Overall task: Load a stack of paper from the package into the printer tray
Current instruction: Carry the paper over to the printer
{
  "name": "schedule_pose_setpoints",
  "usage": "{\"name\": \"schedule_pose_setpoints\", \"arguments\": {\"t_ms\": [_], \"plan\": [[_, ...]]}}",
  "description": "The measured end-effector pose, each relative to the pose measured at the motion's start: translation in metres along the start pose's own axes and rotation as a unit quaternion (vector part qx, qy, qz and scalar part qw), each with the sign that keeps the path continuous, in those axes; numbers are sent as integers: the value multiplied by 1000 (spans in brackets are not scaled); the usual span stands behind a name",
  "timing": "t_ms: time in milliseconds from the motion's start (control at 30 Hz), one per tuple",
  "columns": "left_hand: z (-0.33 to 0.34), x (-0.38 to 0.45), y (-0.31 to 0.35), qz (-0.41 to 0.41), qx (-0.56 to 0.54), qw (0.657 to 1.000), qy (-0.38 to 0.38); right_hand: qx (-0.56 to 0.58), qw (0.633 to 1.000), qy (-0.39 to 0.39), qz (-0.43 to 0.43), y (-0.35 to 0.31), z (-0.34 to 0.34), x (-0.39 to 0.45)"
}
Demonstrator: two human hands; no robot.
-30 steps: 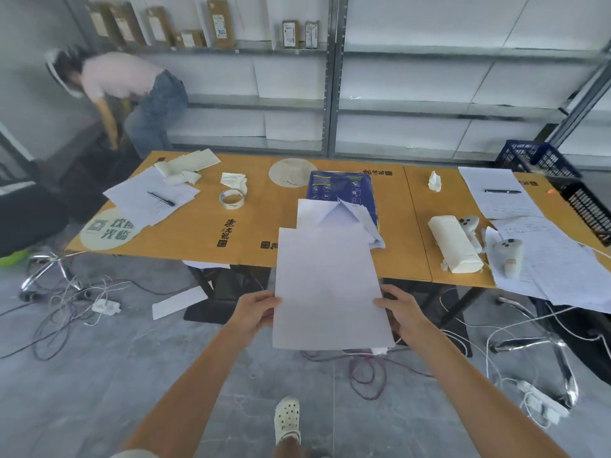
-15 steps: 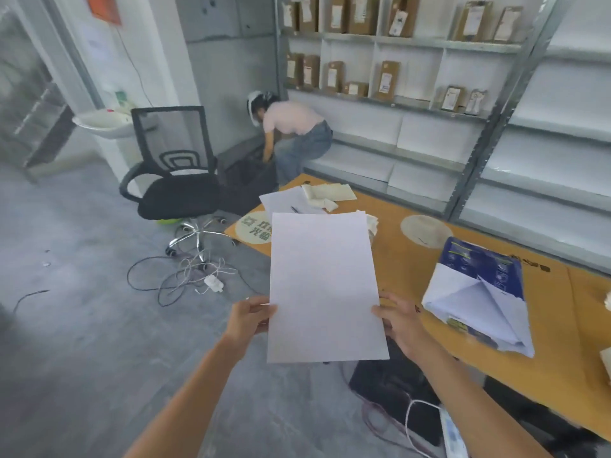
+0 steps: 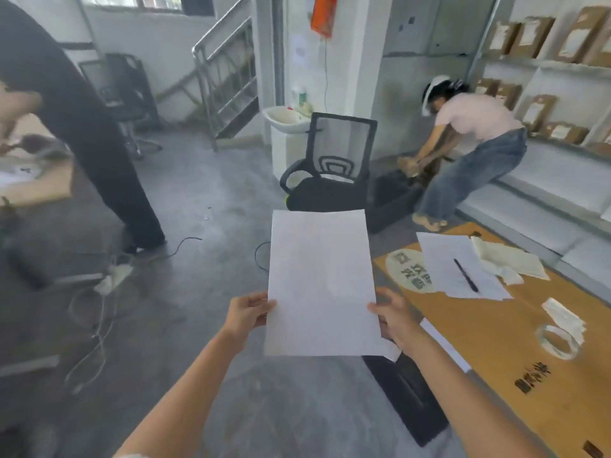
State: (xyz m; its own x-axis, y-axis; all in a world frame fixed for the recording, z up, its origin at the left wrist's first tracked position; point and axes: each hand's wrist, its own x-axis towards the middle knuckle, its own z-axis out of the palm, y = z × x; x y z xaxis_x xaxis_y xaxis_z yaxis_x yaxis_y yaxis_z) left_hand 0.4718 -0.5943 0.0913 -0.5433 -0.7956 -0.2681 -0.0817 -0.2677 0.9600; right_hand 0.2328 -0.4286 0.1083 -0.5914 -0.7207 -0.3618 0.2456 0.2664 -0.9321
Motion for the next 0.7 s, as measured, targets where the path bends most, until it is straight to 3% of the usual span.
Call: {"name": "schedule_pose_setpoints", "arguments": {"t_ms": [267,700], "plan": [[-129,4,-2,-1,-40,985,166,-79,983,-165,8,-12,156,84],[-308,51,6,17,-114,912,393,-179,897,-405,20,-39,423,228]]}}
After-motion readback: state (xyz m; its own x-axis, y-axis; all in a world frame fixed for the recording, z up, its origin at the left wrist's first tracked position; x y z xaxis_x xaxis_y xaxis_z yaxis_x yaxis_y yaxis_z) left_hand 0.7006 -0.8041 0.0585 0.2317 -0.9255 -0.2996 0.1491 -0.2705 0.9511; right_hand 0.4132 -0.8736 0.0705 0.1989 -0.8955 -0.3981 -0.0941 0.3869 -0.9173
